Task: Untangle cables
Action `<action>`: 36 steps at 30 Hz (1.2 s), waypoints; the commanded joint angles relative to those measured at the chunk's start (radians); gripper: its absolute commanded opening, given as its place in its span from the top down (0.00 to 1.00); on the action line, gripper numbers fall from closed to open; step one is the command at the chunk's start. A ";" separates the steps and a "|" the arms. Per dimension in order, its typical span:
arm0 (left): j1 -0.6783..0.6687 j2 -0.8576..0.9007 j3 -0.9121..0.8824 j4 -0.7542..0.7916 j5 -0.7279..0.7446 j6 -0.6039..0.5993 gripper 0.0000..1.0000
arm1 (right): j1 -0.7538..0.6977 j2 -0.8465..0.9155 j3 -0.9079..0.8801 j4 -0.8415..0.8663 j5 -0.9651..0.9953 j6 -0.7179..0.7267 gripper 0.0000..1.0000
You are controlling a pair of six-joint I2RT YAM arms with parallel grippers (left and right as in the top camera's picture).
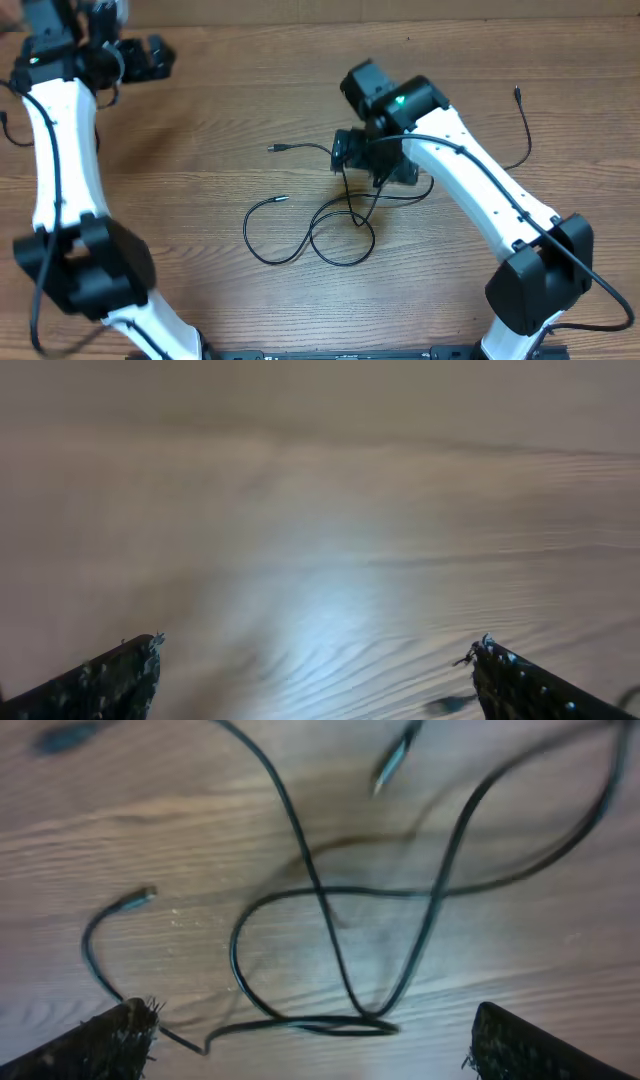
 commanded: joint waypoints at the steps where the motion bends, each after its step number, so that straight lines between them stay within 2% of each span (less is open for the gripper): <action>1: -0.059 -0.140 0.013 0.002 -0.097 0.048 0.00 | 0.077 -0.013 -0.127 0.105 -0.143 0.245 0.00; 6: -0.105 -0.225 0.013 -0.031 -0.171 0.048 0.00 | 0.148 -0.013 -0.171 0.350 -0.285 0.501 0.00; 9: -0.104 -0.247 0.013 -0.083 -0.168 0.048 0.00 | 0.184 -0.013 -0.176 0.367 -0.190 0.622 0.00; 16: -0.104 -0.253 0.013 -0.122 -0.135 0.048 0.00 | 0.202 -0.013 -0.208 0.270 -0.209 0.701 0.00; 19: -0.104 -0.253 0.013 -0.126 -0.134 0.048 0.00 | 0.207 -0.013 -0.217 0.263 -0.151 0.716 0.00; 21: -0.104 -0.253 0.013 -0.129 -0.135 0.050 0.01 | 0.214 -0.013 -0.249 0.268 -0.130 0.785 0.00; 23: -0.104 -0.253 0.013 -0.128 -0.135 0.052 0.00 | 0.219 -0.013 -0.296 0.308 -0.128 0.829 0.00; 25: -0.104 -0.253 0.013 -0.128 -0.135 0.052 0.00 | 0.218 -0.013 -0.350 0.432 -0.120 0.828 0.02; 26: -0.104 -0.253 0.013 -0.128 -0.134 0.051 0.00 | 0.215 -0.013 -0.356 0.467 -0.123 0.824 0.12; 27: -0.104 -0.253 0.013 -0.129 -0.134 0.051 0.00 | 0.211 -0.013 -0.358 0.502 -0.123 0.806 0.29; 29: -0.105 -0.253 0.013 -0.131 -0.129 0.051 0.00 | 0.211 -0.013 -0.358 0.567 -0.125 0.746 0.74; 30: -0.105 -0.253 0.013 -0.132 -0.122 0.051 0.00 | 0.211 -0.013 -0.358 0.586 -0.127 0.731 0.91; 31: -0.105 -0.253 0.013 -0.132 -0.112 0.051 0.00 | 0.211 -0.013 -0.357 0.591 -0.128 0.729 0.96; 34: -0.105 -0.253 0.013 -0.140 -0.080 0.052 0.00 | 0.208 -0.013 -0.357 0.599 -0.117 0.682 0.96; 36: -0.105 -0.253 0.013 -0.156 -0.061 0.060 0.00 | 0.195 -0.014 -0.352 0.619 -0.095 0.574 0.96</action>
